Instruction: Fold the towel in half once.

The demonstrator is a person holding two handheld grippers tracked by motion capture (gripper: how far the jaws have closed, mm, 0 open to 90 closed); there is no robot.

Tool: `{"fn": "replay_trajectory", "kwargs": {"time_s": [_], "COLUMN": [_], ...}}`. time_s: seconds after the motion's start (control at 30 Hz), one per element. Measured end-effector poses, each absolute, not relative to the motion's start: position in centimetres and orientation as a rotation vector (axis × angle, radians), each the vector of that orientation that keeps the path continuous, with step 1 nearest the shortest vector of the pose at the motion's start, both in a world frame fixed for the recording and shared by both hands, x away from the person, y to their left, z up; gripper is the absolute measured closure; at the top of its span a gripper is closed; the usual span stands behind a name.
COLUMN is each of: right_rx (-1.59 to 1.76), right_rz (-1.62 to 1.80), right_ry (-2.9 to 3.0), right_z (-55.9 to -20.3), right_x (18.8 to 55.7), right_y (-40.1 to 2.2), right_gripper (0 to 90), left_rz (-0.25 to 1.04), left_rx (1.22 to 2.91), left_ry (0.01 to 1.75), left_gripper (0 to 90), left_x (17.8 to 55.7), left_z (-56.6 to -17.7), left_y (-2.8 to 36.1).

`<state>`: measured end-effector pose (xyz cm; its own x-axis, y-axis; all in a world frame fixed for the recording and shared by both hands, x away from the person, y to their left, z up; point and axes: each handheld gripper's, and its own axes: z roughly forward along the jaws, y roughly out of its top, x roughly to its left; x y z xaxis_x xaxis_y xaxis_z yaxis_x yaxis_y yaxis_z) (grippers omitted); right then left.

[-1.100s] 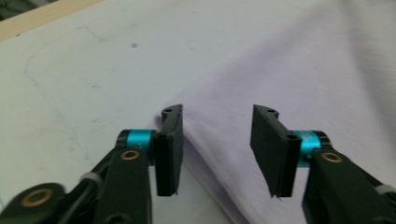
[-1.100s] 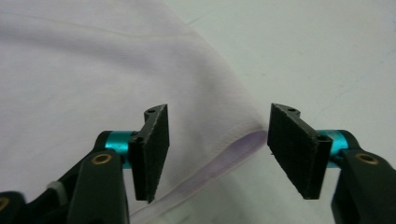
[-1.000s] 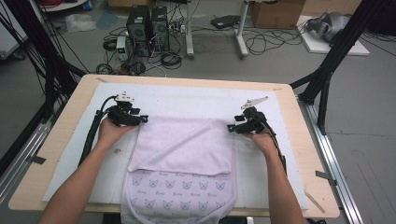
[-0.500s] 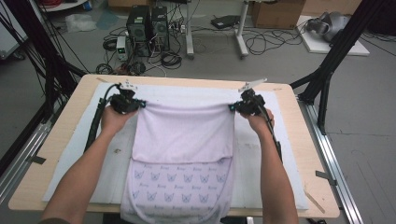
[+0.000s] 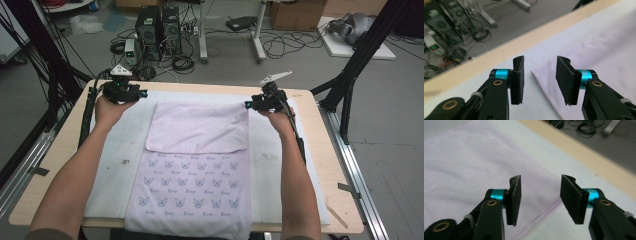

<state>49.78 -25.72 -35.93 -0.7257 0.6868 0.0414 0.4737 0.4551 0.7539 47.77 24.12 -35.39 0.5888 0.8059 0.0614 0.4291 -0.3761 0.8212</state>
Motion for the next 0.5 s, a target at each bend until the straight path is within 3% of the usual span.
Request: {"fn": "replay_trajectory", "kwargs": {"time_s": [0.17,0.23,0.5], "right_rx": [1.051,0.971,0.876], "right_rz": [1.102,1.111,1.147], "right_ry": [2.518,2.507,2.587], "right_z": [-37.9,-38.3,-41.1], "right_x": [47.9,46.5,42.7], "right_y": [-25.7,-25.3,-24.6], "right_gripper": [41.8,47.4,56.4], "left_rz": [0.527,0.503,0.405], "left_rx": [2.054,2.059,2.118], "left_ry": [0.929,0.904,0.777], "left_gripper": [55.8,55.7,60.9], "left_x": [45.7,44.8,40.9], "left_z": [-38.0,-38.9,-41.7], "left_y": [23.7,23.4,22.5]}}
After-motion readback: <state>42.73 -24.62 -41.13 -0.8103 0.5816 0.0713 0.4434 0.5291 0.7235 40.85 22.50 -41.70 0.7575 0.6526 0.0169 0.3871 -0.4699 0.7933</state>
